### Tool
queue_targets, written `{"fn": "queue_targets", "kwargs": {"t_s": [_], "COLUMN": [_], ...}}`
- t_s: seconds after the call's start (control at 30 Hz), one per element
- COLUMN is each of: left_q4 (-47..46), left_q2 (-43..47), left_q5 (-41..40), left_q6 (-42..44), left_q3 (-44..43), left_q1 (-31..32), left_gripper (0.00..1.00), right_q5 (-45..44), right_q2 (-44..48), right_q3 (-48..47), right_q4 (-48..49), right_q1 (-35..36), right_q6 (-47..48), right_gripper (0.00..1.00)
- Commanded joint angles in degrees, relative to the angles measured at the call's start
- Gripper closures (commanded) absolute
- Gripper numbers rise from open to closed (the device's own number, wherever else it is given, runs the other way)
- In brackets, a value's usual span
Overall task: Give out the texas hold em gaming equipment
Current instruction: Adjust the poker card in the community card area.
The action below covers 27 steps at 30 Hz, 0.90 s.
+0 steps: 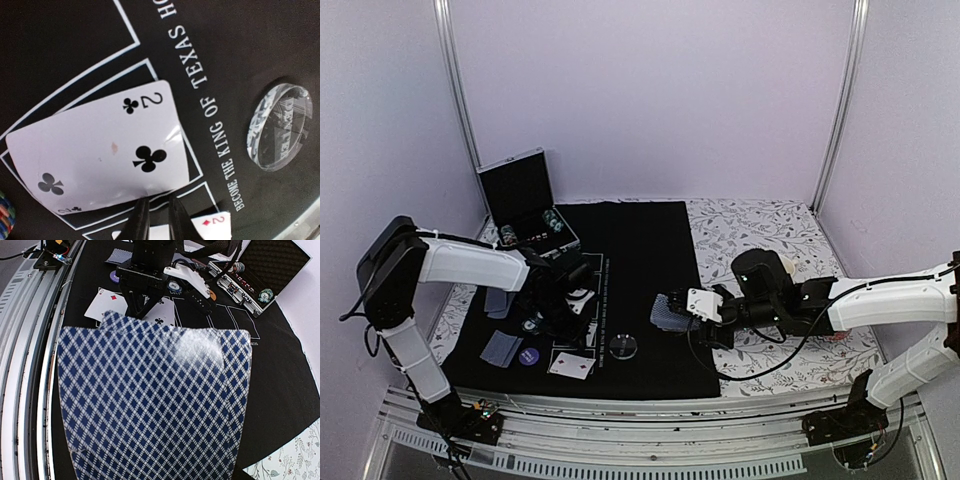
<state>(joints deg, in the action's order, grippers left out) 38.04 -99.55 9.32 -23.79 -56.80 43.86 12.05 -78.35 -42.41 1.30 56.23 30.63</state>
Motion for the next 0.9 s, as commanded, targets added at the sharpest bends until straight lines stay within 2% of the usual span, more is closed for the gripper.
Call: {"fn": "queue_targets", "kwargs": {"t_s": [0.0,0.3,0.5,0.73,0.87], "left_q4": [-3.4,-4.3,-2.6,2.7,4.6], "left_q2": [-1.5,-0.3,6.4,12.5,13.1], "left_q5": [-0.6,0.6,2.3,3.6,2.5], "left_q6": [0.1,-0.1,0.2,-0.7,-2.7], "left_q3": [-1.0,-1.0,-0.2,1.5,2.9], "left_q1": [0.7,0.7,1.0,6.2,8.5], "left_gripper": [0.84,0.85,0.84,0.83,0.77], "right_q5": [-0.8,-0.8,-1.0,-0.8,-0.8], "right_q2": [1.2,1.2,1.4,0.9,1.2], "right_q3": [-0.3,-0.5,-0.7,-0.6,-0.6], "right_q4": [0.6,0.6,0.1,0.8,0.8], "right_q1": [-0.2,-0.2,-0.2,-0.2,-0.2], "right_q6": [-0.5,-0.4,0.0,-0.2,-0.3], "right_gripper": [0.49,0.49,0.49,0.49,0.49]}}
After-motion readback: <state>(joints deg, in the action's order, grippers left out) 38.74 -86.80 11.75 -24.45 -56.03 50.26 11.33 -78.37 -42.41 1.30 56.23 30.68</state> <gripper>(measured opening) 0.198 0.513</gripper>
